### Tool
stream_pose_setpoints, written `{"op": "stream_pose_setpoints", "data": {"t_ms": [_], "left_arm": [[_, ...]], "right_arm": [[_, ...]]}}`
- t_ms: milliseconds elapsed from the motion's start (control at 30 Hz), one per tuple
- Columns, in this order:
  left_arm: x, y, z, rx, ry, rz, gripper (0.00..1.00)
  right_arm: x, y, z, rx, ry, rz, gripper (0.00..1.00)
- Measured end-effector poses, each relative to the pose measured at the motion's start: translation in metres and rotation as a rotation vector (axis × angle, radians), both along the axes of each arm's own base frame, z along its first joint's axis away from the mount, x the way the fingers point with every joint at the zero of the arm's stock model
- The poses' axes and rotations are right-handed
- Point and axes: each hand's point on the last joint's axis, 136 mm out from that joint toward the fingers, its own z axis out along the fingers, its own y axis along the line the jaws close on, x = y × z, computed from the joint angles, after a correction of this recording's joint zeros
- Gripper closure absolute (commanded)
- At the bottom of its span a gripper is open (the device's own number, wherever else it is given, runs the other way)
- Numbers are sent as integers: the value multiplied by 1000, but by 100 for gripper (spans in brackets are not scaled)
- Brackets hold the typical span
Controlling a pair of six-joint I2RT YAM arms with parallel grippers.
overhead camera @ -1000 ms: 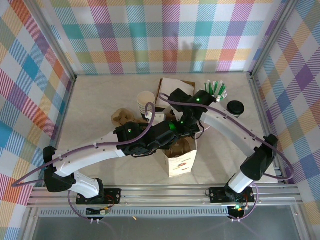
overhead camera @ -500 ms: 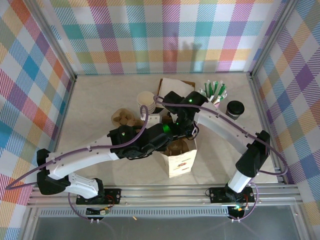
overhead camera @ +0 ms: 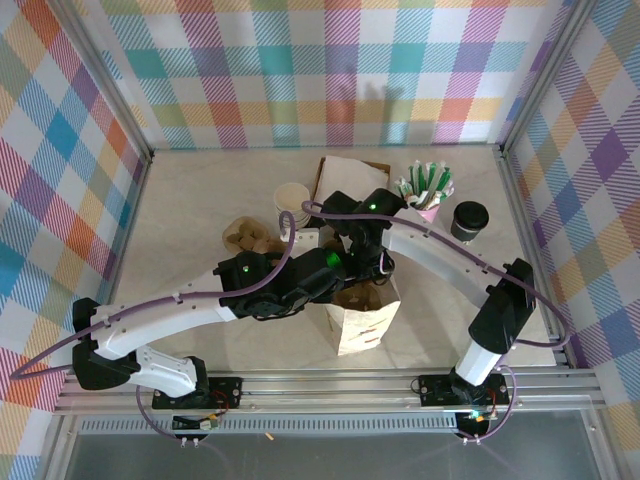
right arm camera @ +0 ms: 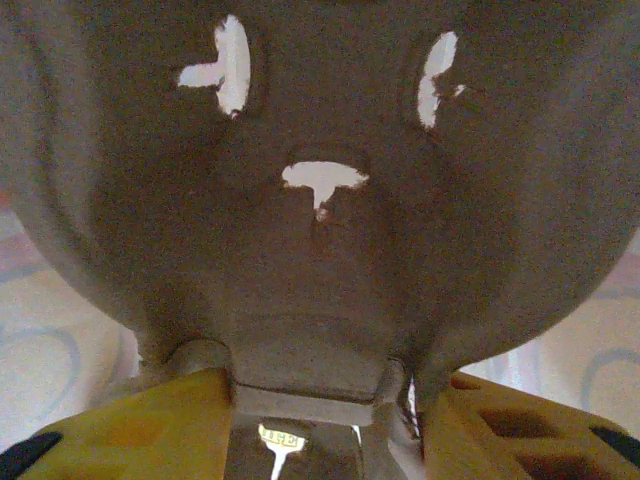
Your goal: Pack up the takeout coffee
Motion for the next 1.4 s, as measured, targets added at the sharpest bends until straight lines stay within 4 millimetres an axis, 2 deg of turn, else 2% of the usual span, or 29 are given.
{"op": "stream_pose_setpoints", "data": {"t_ms": [67, 267, 900, 1000, 1133, 1333, 1400], "left_arm": [[0, 0, 0, 0, 0, 0, 89], [0, 0, 0, -1, 1, 3, 89], [-1, 1, -1, 3, 5, 5, 89], [-1, 1, -1, 3, 8, 3, 89], [-2, 1, -1, 2, 10, 1, 89], [-2, 1, -2, 3, 11, 0, 89], [-2, 1, -2, 3, 11, 0, 89]], "right_arm": [[0, 0, -1, -1, 1, 1, 41], [0, 2, 2, 0, 1, 4, 35], [3, 4, 25, -5, -42, 21, 23], [3, 4, 26, -19, -43, 26, 23], [7, 5, 29, -28, -60, 27, 28], [6, 5, 32, -29, -64, 36, 42], [6, 5, 32, -28, -64, 36, 44]]}}
